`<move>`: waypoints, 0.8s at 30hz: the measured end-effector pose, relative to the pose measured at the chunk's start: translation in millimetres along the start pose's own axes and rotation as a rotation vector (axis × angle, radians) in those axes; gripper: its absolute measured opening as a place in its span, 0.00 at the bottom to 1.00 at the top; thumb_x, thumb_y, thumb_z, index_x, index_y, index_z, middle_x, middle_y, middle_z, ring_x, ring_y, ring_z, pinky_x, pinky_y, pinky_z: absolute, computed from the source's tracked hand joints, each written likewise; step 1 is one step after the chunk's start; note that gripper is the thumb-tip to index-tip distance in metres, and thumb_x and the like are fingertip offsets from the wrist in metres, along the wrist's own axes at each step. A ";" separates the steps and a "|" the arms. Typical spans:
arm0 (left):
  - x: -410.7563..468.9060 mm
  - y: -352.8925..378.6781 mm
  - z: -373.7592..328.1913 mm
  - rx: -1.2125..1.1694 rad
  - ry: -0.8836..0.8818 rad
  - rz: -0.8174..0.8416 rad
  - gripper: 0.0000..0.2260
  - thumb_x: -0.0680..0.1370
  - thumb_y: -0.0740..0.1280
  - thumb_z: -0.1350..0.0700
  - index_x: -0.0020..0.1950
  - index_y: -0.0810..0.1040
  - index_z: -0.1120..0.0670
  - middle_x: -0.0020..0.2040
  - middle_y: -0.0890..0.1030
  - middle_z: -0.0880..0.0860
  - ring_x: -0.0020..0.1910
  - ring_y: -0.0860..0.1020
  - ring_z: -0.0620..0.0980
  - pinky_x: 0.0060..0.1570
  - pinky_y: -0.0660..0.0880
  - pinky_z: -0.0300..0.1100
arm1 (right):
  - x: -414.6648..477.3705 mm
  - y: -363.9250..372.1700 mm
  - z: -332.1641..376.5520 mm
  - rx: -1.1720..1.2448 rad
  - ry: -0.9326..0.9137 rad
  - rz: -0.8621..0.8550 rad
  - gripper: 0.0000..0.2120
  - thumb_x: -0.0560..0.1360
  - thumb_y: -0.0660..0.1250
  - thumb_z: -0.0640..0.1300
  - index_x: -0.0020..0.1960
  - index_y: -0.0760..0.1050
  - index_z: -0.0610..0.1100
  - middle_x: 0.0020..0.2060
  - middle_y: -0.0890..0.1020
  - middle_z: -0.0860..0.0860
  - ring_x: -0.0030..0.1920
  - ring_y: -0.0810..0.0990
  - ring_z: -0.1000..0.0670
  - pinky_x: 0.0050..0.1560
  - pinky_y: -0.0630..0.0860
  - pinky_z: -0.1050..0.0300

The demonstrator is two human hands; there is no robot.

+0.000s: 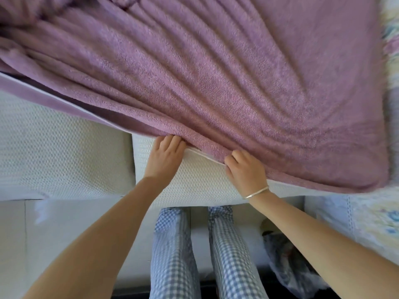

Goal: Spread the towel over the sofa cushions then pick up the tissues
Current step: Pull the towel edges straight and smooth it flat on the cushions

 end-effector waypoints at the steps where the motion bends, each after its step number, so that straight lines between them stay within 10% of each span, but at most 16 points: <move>1: -2.3 1.0 3.1 -0.007 -0.016 -0.008 0.13 0.64 0.76 0.58 0.45 0.78 0.57 0.42 0.80 0.53 0.41 0.79 0.53 0.45 0.77 0.45 | -5.1 2.7 4.2 0.009 -0.013 0.016 0.11 0.54 0.79 0.34 0.29 0.77 0.40 0.25 0.79 0.47 0.26 0.79 0.48 0.23 0.74 0.63; 14: -58.6 6.1 35.6 -0.080 0.198 0.049 0.08 0.61 0.72 0.65 0.38 0.79 0.58 0.35 0.80 0.54 0.35 0.79 0.54 0.42 0.78 0.43 | -41.4 22.1 54.0 0.001 0.114 0.147 0.12 0.62 0.55 0.42 0.30 0.76 0.39 0.25 0.78 0.44 0.25 0.78 0.44 0.21 0.73 0.60; 24: -110.5 28.7 30.0 -0.241 -0.041 0.259 0.06 0.76 0.60 0.63 0.52 0.74 0.58 0.48 0.75 0.56 0.50 0.73 0.56 0.53 0.68 0.47 | -29.4 38.5 109.1 -0.065 0.032 0.258 0.17 0.48 0.80 0.44 0.32 0.77 0.43 0.27 0.80 0.49 0.29 0.80 0.47 0.25 0.74 0.62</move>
Point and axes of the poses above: each hand's wrist, its own x-axis towards the middle knuckle, its own y-axis out of the palm, z = x × y, the point moved 5 cm from there along x, towards the middle knuckle
